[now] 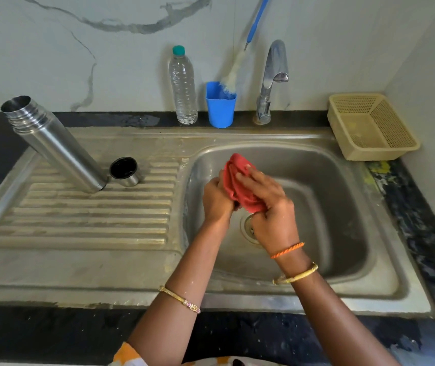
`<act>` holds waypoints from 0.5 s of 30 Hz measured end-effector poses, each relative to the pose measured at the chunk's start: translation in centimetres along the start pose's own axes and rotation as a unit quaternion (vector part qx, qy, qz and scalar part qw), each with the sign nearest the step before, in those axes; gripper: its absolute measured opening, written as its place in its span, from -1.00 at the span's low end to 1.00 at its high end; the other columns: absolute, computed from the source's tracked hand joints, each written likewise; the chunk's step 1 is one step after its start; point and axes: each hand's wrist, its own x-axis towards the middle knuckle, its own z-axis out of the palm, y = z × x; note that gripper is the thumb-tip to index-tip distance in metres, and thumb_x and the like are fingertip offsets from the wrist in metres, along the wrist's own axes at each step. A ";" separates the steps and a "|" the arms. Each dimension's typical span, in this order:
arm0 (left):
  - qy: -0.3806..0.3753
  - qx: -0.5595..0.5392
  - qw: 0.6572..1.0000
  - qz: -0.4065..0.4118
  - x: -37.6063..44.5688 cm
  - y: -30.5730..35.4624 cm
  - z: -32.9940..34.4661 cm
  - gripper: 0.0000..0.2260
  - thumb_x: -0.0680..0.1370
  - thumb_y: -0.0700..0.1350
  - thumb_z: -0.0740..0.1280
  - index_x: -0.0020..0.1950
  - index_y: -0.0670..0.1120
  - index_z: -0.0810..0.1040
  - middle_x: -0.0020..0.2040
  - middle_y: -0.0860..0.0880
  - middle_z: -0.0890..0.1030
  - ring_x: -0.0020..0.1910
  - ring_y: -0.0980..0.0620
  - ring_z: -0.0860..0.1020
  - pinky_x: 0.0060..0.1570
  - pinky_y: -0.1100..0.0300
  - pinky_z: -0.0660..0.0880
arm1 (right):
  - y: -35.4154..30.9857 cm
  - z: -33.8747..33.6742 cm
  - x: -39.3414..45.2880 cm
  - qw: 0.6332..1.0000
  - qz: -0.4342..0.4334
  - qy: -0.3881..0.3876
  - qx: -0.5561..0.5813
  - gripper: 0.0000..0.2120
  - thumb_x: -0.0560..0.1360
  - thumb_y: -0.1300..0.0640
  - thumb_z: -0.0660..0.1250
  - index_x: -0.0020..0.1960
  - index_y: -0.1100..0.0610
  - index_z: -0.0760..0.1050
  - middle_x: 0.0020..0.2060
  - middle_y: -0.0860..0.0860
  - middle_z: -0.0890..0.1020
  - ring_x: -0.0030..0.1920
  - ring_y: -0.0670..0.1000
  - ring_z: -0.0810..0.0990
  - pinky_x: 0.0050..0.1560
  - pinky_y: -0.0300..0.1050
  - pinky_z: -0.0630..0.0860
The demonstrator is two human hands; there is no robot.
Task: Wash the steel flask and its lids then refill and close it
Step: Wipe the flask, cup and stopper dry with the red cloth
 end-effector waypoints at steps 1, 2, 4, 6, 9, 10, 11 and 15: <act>-0.010 -0.001 0.999 0.033 0.2 -0.3 -0.3 -0.80 0.48 -0.06 0.33 -0.35 -0.03 0.54 -0.47 0.07 0.56 -0.38 0.03 0.51 -0.32 0.16 0.43 | -0.2 0.0 -0.2 0.999 -0.042 -0.006 -0.034 -0.57 0.34 0.33 0.24 0.18 0.16 0.57 0.23 0.04 0.51 0.29 -0.11 0.35 0.40 -0.14 0.26; -0.023 -0.006 0.998 0.056 0.2 -0.5 -0.3 -0.84 0.45 -0.09 0.33 -0.34 -0.02 0.55 -0.46 0.08 0.57 -0.38 0.06 0.52 -0.33 0.20 0.44 | -0.1 -0.1 -0.2 0.997 -0.063 -0.006 -0.053 -0.61 0.37 0.28 0.25 0.17 0.17 0.58 0.23 0.05 0.51 0.29 -0.11 0.33 0.40 -0.15 0.24; -0.039 -0.023 0.996 0.073 -0.2 -0.5 -0.2 -0.77 0.55 -0.18 0.28 -0.32 -0.06 0.51 -0.51 0.07 0.52 -0.51 0.15 0.45 -0.52 0.32 0.36 | 0.3 -0.3 0.7 0.999 -0.028 -0.015 -0.042 -0.58 0.34 0.33 0.25 0.18 0.16 0.58 0.23 0.05 0.52 0.28 -0.11 0.38 0.38 -0.15 0.28; -0.046 -0.042 0.995 0.073 -0.6 -0.1 0.3 -0.70 0.66 -0.16 0.15 -0.27 -0.12 0.47 -0.50 0.02 0.48 -0.57 0.15 0.42 -0.61 0.32 0.31 | 0.0 -1.1 2.6 0.992 0.104 -0.047 0.058 -0.50 0.33 0.46 0.20 0.18 0.14 0.59 0.15 0.06 0.60 0.19 -0.06 0.54 0.31 -0.07 0.43; -0.043 -0.091 0.992 0.070 -1.2 -0.2 0.6 -0.71 0.68 -0.09 0.11 -0.15 -0.12 0.53 -0.34 -0.03 0.57 -0.40 0.10 0.54 -0.49 0.24 0.45 | 0.1 -2.6 5.3 0.926 0.307 -0.107 0.190 -0.49 0.34 0.60 0.08 0.10 0.23 0.58 -0.15 0.11 0.63 -0.13 -0.03 0.62 -0.02 -0.07 0.58; -0.040 -0.106 0.990 0.080 -1.6 -0.3 0.7 -0.72 0.68 -0.10 0.10 -0.11 -0.12 0.54 -0.28 -0.02 0.59 -0.32 0.12 0.57 -0.39 0.25 0.50 | 0.1 -2.9 5.8 0.912 0.342 -0.122 0.190 -0.46 0.29 0.62 0.05 0.06 0.22 0.58 -0.15 0.14 0.60 -0.12 0.04 0.57 -0.04 -0.06 0.52; -0.031 -0.107 0.988 0.103 -1.8 -0.7 0.8 -0.73 0.68 -0.10 0.09 -0.08 -0.10 0.53 -0.23 0.00 0.59 -0.27 0.18 0.58 -0.28 0.30 0.51 | 0.1 -3.1 6.0 0.902 0.368 -0.131 0.182 -0.43 0.25 0.62 0.03 0.02 0.19 0.57 -0.13 0.17 0.57 -0.10 0.11 0.52 -0.06 -0.05 0.47; 0.000 0.030 0.972 0.233 -1.4 -2.0 0.7 -0.80 0.65 0.03 0.09 -0.10 0.02 0.42 -0.19 0.06 0.50 -0.20 0.19 0.47 -0.10 0.28 0.44 | 0.2 -2.8 5.3 0.849 0.477 -0.105 0.205 -0.47 0.28 0.60 0.02 0.08 0.28 0.53 0.03 0.35 0.56 0.10 0.36 0.52 0.18 0.25 0.46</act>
